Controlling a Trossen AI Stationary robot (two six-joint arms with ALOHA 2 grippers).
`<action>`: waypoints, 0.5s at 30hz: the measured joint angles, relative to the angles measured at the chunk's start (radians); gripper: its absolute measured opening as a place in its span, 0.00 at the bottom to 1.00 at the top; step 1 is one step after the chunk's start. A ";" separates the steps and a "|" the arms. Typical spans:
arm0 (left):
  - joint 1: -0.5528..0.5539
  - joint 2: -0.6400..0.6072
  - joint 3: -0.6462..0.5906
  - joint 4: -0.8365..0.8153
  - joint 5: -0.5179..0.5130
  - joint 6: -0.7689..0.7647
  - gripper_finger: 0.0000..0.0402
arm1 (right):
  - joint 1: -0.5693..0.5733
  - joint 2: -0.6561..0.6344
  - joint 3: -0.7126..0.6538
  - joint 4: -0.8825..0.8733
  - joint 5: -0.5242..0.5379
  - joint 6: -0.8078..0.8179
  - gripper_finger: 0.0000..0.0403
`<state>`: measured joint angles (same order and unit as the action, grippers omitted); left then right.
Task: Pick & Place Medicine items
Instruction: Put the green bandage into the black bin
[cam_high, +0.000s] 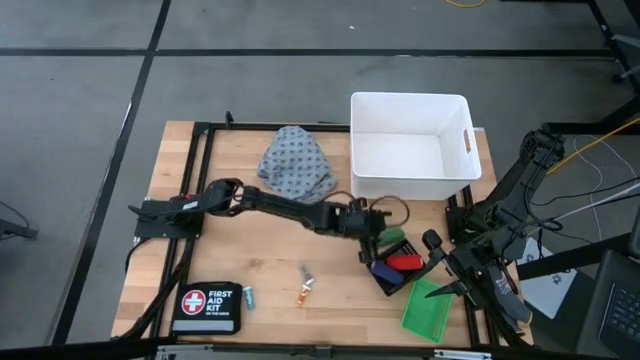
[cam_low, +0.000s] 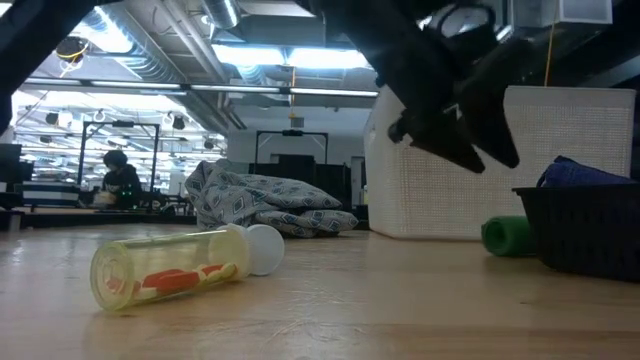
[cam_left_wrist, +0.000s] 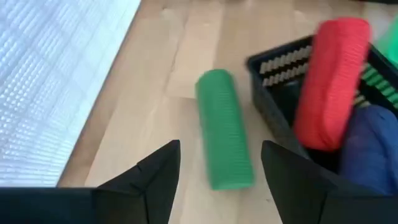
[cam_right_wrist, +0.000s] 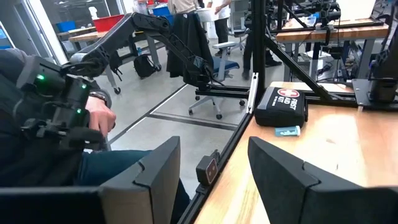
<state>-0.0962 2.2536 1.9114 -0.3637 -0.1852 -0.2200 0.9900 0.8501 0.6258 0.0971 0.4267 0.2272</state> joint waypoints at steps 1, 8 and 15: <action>0.009 0.004 0.000 0.002 0.014 -0.006 0.55 | 0.000 0.000 0.000 0.000 0.000 0.000 0.47; 0.027 0.036 -0.002 0.022 0.100 -0.030 0.55 | 0.000 0.000 0.000 0.000 0.003 -0.009 0.47; 0.025 0.060 -0.001 0.075 0.135 -0.033 0.54 | 0.000 0.000 0.000 0.000 0.003 -0.026 0.47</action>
<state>-0.0710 2.3138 1.9101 -0.2885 -0.0506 -0.2533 0.9899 0.8501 0.6258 0.0971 0.4297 0.2012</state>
